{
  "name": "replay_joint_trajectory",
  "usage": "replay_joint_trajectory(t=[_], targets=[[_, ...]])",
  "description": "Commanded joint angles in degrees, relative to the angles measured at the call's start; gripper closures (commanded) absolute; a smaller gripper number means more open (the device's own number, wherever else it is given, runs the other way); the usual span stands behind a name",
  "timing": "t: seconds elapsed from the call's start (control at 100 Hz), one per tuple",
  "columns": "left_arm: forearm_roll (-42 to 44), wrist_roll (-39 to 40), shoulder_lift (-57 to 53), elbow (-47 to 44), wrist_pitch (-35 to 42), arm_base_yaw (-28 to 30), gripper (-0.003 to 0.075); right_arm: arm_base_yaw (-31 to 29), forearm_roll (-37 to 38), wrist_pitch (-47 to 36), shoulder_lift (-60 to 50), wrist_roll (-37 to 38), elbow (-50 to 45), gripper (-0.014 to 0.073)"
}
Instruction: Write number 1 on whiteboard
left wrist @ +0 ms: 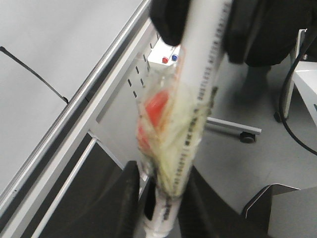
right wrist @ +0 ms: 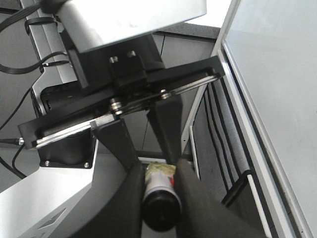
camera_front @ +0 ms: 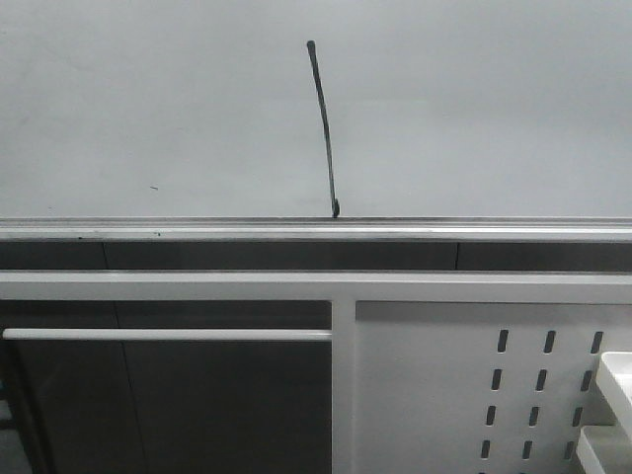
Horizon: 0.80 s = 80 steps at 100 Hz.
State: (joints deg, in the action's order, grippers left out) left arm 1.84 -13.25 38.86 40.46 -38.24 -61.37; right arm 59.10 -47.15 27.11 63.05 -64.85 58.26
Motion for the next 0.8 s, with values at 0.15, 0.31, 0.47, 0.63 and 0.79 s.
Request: replay_joint_trajectory(t=[0.15, 0.31, 0.47, 0.63, 0.79], targets=[[-1.46, 0.24, 0.30, 1.97, 5.18, -0.42, 0.0647, 0.11, -0.91, 0.87, -0.29, -0.45, 1.89, 0.0671], [-2.56, 0.24, 0.30, 1.97, 5.56, -0.42, 0.0585, 0.11, -0.91, 1.13, 0.67, -0.45, 1.89, 0.0671], [-3.27, 0.24, 0.30, 1.97, 5.56, -0.42, 0.0512, 0.11, -0.91, 1.13, 0.67, -0.45, 1.89, 0.0671], [-3.27, 0.24, 0.30, 1.97, 5.56, -0.42, 0.0510, 0.11, -0.91, 1.13, 0.67, -0.45, 1.89, 0.0671], [-3.27, 0.24, 0.30, 1.97, 5.56, -0.42, 0.0542, 0.11, -0.91, 1.13, 0.67, -0.45, 1.89, 0.0671]])
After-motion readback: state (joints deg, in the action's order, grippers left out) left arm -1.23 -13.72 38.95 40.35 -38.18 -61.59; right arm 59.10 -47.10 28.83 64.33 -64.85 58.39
